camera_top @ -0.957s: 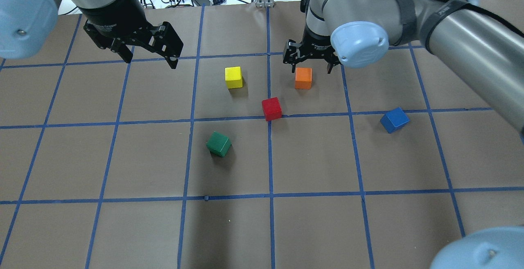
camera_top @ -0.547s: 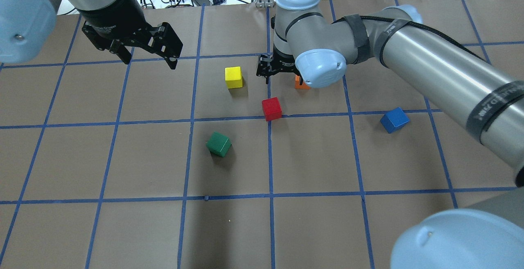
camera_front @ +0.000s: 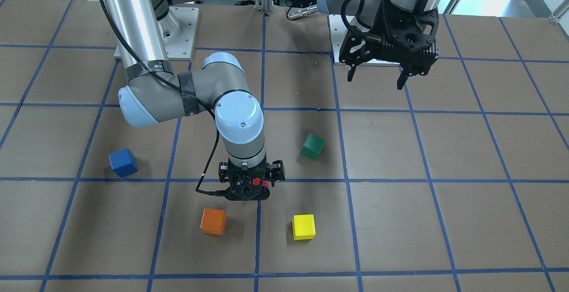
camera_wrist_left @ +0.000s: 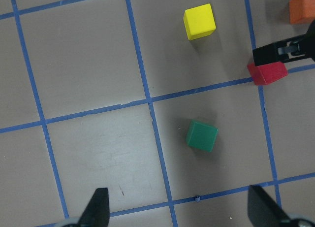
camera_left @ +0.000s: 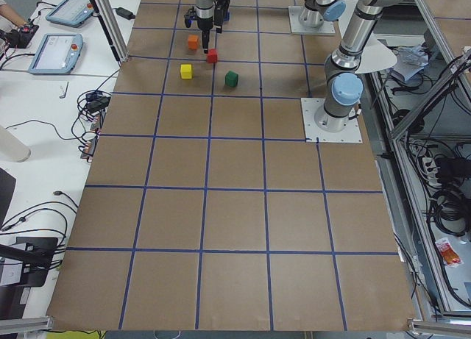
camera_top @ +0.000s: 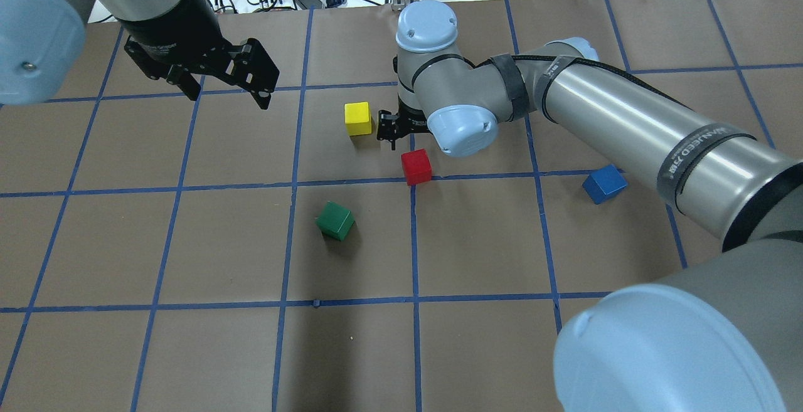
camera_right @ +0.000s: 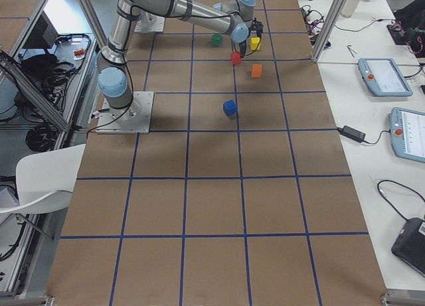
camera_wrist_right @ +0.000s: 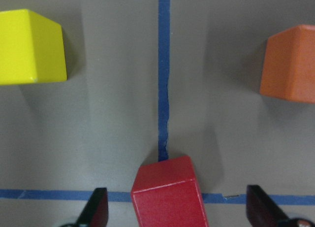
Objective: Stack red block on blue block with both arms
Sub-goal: 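Lower the right gripper onto the red cube and close on it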
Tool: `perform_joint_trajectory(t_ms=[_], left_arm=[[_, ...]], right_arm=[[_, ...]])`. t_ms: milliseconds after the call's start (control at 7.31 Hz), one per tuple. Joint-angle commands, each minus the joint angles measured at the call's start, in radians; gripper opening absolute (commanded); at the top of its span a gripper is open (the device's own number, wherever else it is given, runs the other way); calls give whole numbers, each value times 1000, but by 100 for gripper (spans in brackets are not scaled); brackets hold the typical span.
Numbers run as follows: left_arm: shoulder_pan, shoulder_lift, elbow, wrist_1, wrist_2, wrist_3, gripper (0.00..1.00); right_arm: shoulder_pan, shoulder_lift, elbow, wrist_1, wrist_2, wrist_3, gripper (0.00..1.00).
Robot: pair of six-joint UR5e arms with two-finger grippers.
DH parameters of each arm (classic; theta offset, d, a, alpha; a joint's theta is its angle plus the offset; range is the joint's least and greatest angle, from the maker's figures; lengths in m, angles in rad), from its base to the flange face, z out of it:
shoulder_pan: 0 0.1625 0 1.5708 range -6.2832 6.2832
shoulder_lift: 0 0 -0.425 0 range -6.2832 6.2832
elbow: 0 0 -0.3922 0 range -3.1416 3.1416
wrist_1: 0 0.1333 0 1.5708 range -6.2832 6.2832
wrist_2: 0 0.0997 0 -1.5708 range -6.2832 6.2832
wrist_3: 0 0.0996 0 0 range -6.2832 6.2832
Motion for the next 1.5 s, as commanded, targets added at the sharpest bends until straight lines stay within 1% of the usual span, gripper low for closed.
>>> perform_joint_trajectory(t_ms=[0,274,410,957,1094,1231,1368], left_arm=[[5,1,-1,5,1,9,100],[26,3,-1,12,0,12,100],[34,3,-2,12,1,54,100],[34,7,-4,12,2,72,100],[32,6,-2,12,2,70,100],[29,4,-4,12,4,61,100],[29,6,-4,12,4,59,100]], right_arm=[[6,5,10,-8,-1,-86,100],[6,4,61,-9,-1,-86,100],[6,5,76,-14,-1,-84,100],[6,25,75,-129,2,-112,100],[6,25,78,-127,1,-120,100],[6,25,84,-127,1,-117,77],[6,24,84,-123,2,-115,25]])
